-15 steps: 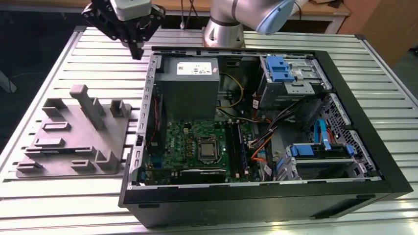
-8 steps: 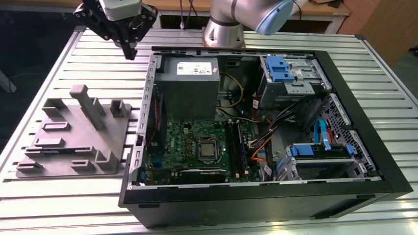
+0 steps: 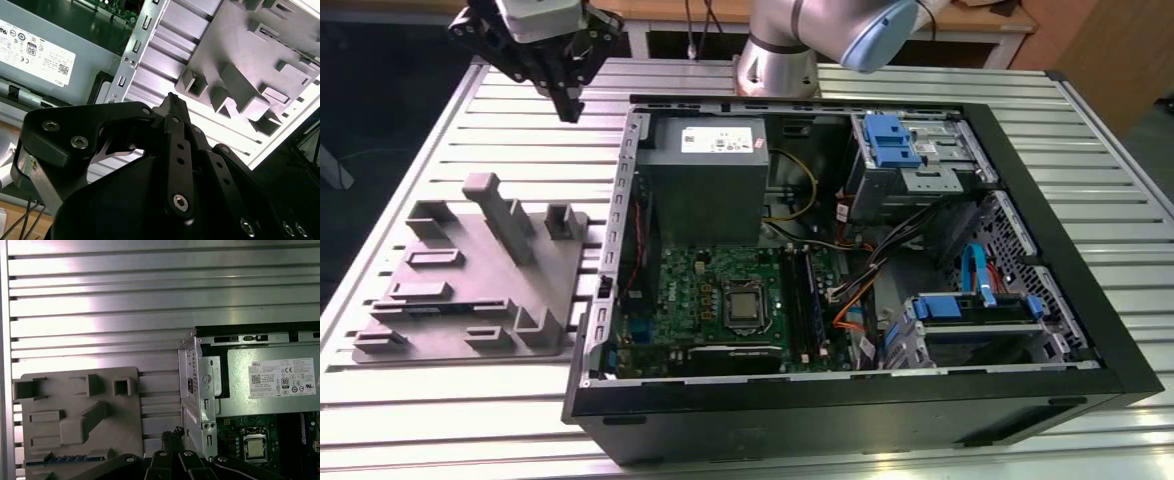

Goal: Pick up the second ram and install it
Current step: 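Reach for the second ram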

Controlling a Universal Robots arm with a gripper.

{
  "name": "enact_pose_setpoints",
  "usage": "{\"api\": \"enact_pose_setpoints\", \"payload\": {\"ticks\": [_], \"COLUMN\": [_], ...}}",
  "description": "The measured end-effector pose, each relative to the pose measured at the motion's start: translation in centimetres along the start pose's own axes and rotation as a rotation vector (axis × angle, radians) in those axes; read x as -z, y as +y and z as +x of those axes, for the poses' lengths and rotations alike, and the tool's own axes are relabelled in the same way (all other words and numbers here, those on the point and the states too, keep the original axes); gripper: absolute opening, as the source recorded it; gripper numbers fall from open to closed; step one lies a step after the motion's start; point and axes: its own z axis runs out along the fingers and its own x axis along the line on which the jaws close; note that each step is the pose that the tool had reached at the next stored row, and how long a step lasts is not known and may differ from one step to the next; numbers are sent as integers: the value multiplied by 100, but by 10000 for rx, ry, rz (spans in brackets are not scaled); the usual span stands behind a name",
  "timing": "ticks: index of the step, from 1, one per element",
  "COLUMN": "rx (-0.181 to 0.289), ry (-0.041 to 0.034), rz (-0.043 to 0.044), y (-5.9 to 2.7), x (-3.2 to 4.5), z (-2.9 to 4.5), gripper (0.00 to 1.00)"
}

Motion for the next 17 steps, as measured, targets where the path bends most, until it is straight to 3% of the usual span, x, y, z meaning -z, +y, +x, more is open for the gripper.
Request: {"api": "enact_pose_setpoints", "payload": {"ticks": [10,17], "rx": [-1,-2], "ry": [0,-5], "rz": [0,0], "y": [-13,-29], "x": [0,-4], "z": [172,372], "gripper": [7,7]}}
